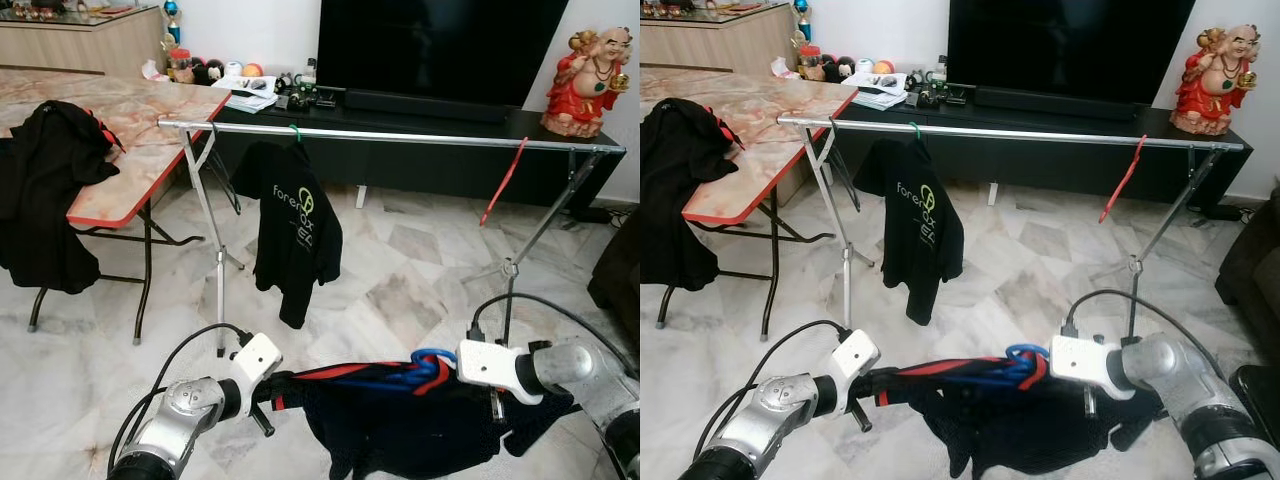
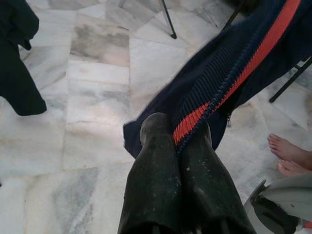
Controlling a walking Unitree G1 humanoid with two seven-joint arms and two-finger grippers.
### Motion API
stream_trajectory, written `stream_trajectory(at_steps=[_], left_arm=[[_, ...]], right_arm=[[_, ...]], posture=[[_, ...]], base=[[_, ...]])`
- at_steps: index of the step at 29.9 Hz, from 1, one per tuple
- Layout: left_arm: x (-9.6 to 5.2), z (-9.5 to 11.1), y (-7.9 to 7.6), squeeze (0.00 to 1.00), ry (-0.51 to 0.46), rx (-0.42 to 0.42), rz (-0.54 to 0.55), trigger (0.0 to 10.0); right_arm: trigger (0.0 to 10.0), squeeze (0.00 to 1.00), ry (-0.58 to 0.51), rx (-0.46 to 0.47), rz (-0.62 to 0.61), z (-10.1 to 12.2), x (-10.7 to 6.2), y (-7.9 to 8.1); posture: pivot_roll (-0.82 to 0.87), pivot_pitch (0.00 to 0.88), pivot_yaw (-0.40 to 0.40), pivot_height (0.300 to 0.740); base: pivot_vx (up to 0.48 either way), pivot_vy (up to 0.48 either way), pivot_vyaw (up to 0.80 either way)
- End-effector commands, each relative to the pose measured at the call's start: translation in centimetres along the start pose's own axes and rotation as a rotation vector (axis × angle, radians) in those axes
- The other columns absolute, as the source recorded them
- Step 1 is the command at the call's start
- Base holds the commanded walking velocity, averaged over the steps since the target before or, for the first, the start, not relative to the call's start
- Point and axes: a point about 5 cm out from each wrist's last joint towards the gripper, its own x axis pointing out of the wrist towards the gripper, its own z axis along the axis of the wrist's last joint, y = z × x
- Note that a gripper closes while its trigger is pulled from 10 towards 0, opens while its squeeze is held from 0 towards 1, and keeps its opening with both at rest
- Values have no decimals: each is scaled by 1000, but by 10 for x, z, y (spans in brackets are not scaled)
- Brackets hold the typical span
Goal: Hang hanger
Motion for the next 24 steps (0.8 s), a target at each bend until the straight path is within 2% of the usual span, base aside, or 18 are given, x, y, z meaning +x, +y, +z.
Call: stream_trajectory(at_steps=[1, 4, 5, 6, 7, 10, 15, 19, 20, 21, 22, 23, 24], left_arm=[[-12, 14, 16, 0, -56, -9, 47, 0], [-16, 32, 19, 0, -124, -4, 36, 0], [-19, 43, 20, 0, -152, 18, 17, 0], [-19, 43, 20, 0, -152, 18, 17, 0], [-22, 51, 19, 0, -177, 40, -13, 0], [-25, 59, 15, 0, -192, 56, -49, 0], [-29, 73, -13, 0, -224, 79, -243, 0], [-33, 85, -36, 0, -231, 107, -383, 0], [-33, 85, -36, 0, -231, 107, -383, 0], [-34, 87, -41, 0, -229, 121, -406, 1961], [-34, 90, -48, 0, -222, 141, -436, 8392], [-34, 91, -50, 0, -219, 146, -446, 8392], [-35, 92, -52, 0, -217, 152, -456, 9922]], right_arm=[[0, 0, 111, -3, -13, -17, -3, 4], [0, 0, 168, -25, -26, -22, 2, 8], [0, 0, 195, -39, -63, -24, 7, 9], [0, 0, 195, -39, -63, -24, 7, 9], [0, 0, 178, -10, -126, -20, 12, 6], [0, 0, 112, 48, -154, -12, 18, 5], [0, 0, 23, 141, -292, 7, 33, -3], [0, 0, -36, 174, -290, 20, 47, 2], [0, 0, -36, 174, -290, 20, 47, 2], [0, 0, -49, 185, -289, 22, 49, 2], [0, 0, -75, 212, -294, 27, 52, 1], [0, 0, -86, 223, -296, 29, 53, 1], [0, 0, -103, 238, -297, 32, 54, 0]], posture=[[39, 0, -58, 740], [39, 0, -58, 740], [48, 0, -58, 740], [48, 0, -58, 740], [50, 0, -58, 740], [51, 0, -58, 740], [54, 0, -57, 740], [62, 0, -60, 740], [62, 0, -60, 740], [62, 0, -60, 740], [62, 0, -60, 740], [62, 0, -60, 740], [62, 0, -60, 740]], base=[[0, 0, 0], [0, 0, 0], [0, 0, 0], [0, 0, 0], [0, 0, 0], [0, 0, 0], [0, 0, 0], [0, 0, 0], [0, 0, 0], [0, 0, 0], [0, 0, 0], [0, 0, 0], [0, 0, 0]])
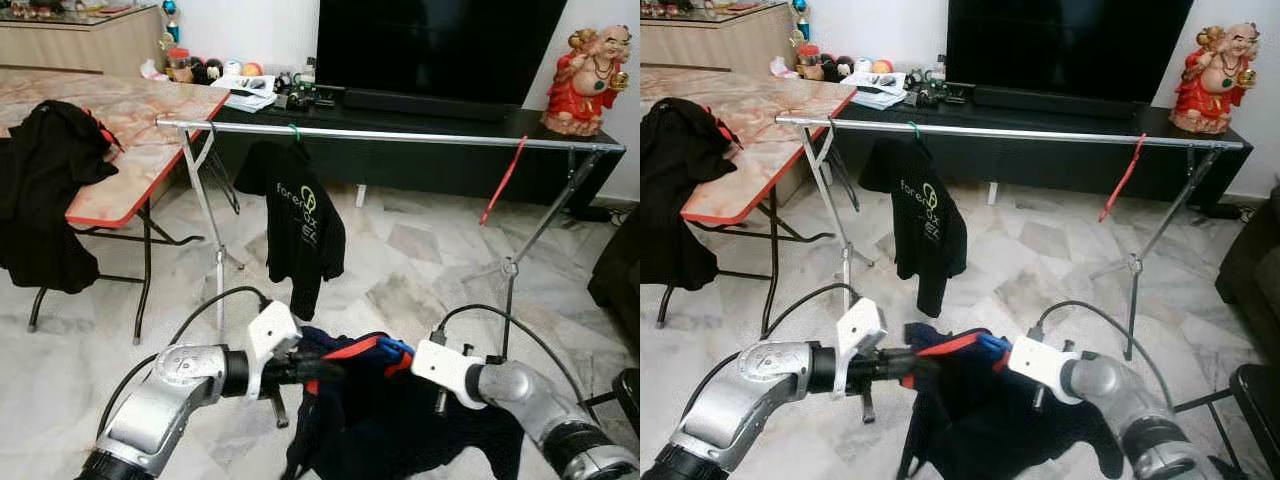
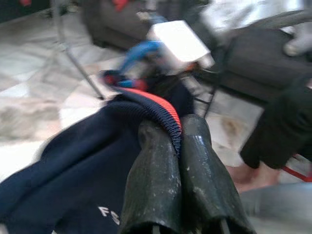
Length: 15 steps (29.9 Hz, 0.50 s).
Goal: Hang hanger
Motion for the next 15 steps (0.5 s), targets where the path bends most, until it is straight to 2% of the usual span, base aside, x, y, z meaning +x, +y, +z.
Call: stream_trajectory(at_steps=[1, 3, 4, 11, 15], left_arm=[[5, 7, -10, 67, -3, 28, -76, 10000], [6, 7, -13, 67, 0, 29, -98, 10000], [7, 7, -15, 1000, 3, 31, -108, 10000], [7, 9, -21, 1000, 21, 30, -129, 10000], [1, 8, -19, 1000, 49, 39, -105, 10000]], right_arm=[[0, 0, -53, 82, -44, 8, -2, -11], [0, 0, -78, 111, -48, 12, -1, -12], [0, 0, -93, 126, -49, 14, 0, -13], [0, 0, -129, 142, -72, 24, 3, -15], [0, 0, -146, 138, -46, 27, 3, -14]], posture=[[62, 0, -60, 740], [62, 0, -60, 740], [63, 0, -62, 740], [67, 0, -65, 740], [71, 0, -66, 740]], base=[[0, 0, 0], [0, 0, 0], [0, 0, 0], [0, 0, 0], [0, 0, 0]])
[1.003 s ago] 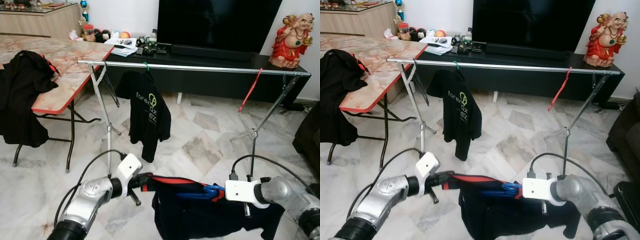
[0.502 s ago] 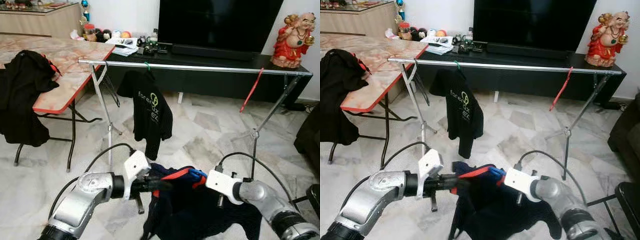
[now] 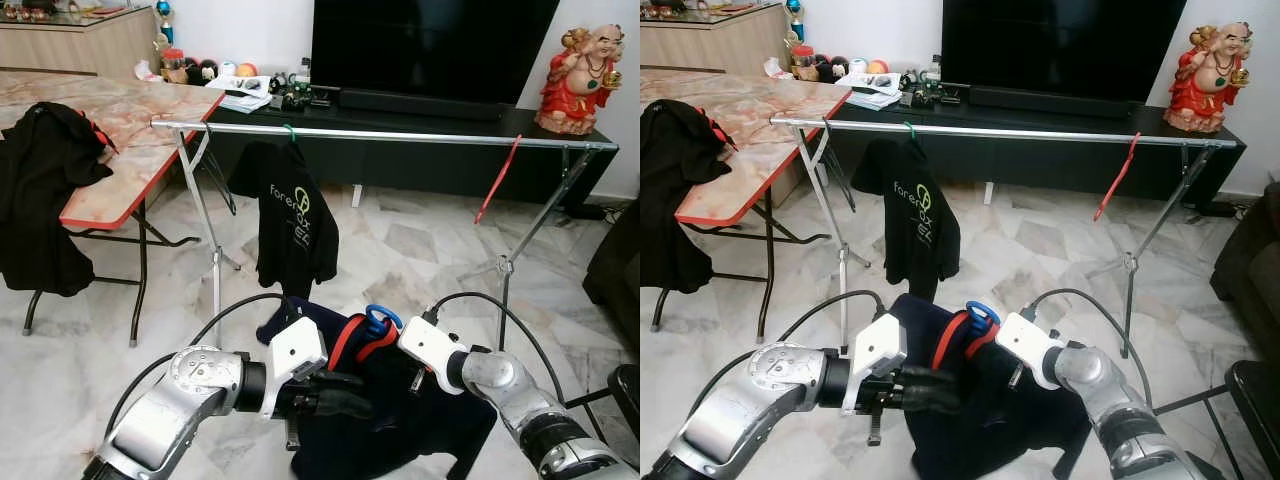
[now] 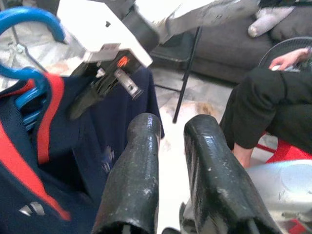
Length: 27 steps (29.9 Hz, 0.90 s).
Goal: Hang hanger
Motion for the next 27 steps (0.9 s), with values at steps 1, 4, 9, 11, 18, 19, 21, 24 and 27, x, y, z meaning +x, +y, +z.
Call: stream_trajectory(at_steps=[1, 4, 9, 11, 18, 19, 21, 24, 27], left_arm=[[-2, 3, -2, 1000, 4, 16, 0, 10000], [-8, -4, 6, 1000, 51, 28, 54, 10000], [-16, -13, 9, 1000, 122, 36, 71, 10000], [-19, -20, 13, 1000, 166, 45, 92, 10000], [-23, -26, 28, 1000, 199, 62, 185, 10000], [-22, -30, 31, 1000, 222, 72, 202, 10000], [-22, -32, 31, 1000, 235, 77, 200, 10000], [-20, -36, 31, 1000, 253, 80, 184, 10000], [-20, -44, 30, 1000, 305, 92, 170, 10000]], right_arm=[[0, 0, -53, 7, -20, 10, -2, -9], [0, 0, -75, -17, 12, 12, -4, -8], [0, 0, -59, -71, 134, 6, -8, -1], [0, 0, -58, -87, 253, 0, -12, 6], [0, 0, -109, -86, 461, -1, -24, 13], [0, 0, -111, -84, 453, -2, -24, 11], [0, 0, -114, -89, 456, -2, -25, 11], [0, 0, -128, -89, 475, 0, -27, 10], [0, 0, -152, -93, 513, 3, -28, 11]], posture=[[71, 0, -66, 740], [72, 0, -66, 740], [80, 0, -69, 740], [80, 0, -70, 740], [75, 0, -73, 740], [69, 0, -75, 740], [68, 0, -76, 740], [68, 0, -75, 740], [68, 0, -75, 740]], base=[[0, 0, 0], [0, 0, 0], [0, 0, 0], [0, 0, 0], [0, 0, 0], [0, 0, 0], [0, 0, 0], [0, 0, 0], [0, 0, 0]])
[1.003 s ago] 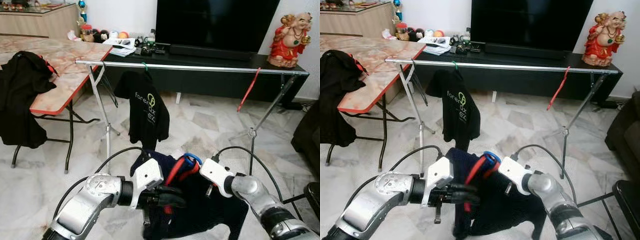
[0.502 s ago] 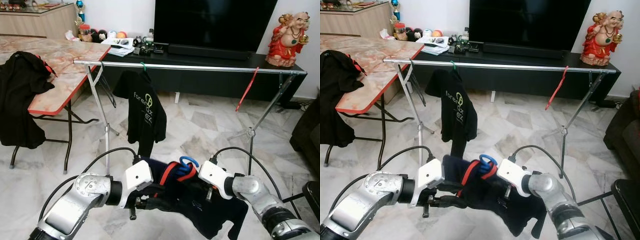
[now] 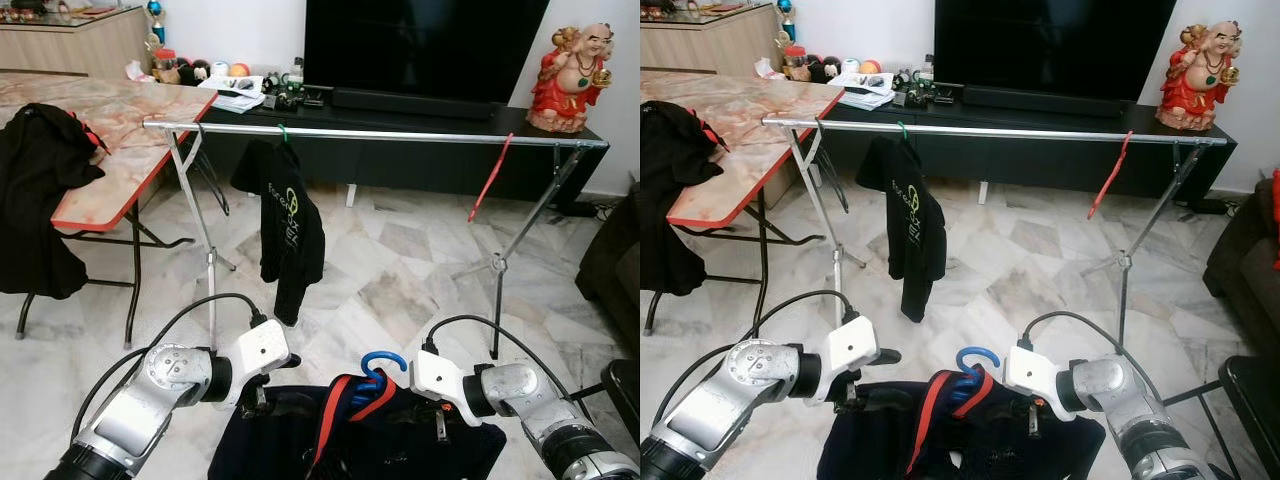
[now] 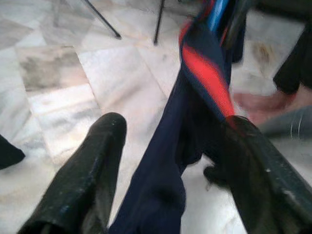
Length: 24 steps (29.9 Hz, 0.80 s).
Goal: Hang hanger
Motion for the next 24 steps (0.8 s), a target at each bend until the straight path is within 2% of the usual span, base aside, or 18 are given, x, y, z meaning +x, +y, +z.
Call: stream_trajectory(at_steps=[1, 2, 3, 10, 24], left_arm=[[2, -3, 1, 1000, 39, 36, -10, 10000], [2, -8, 2, 824, 65, 37, -8, 10000], [3, -10, 1, 0, 76, 39, -12, 10000], [11, -6, 0, 0, 27, 23, -42, 10000], [15, 10, -12, 0, -82, -24, -166, 10000]], right_arm=[[0, 0, -49, -41, -12, 10, -7, -6], [0, 0, -56, -45, -2, 12, -8, -6], [0, 0, -60, -48, 10, 13, -7, -5], [0, 0, -71, -74, 82, 16, -5, 1], [0, 0, -92, -99, 70, 25, 10, 2]], posture=[[68, 0, -75, 740], [68, 0, -75, 740], [66, 0, -73, 740], [58, 0, -67, 740], [60, 0, -65, 740]], base=[[0, 0, 0], [0, 0, 0], [0, 0, 0], [0, 0, 0], [0, 0, 0]])
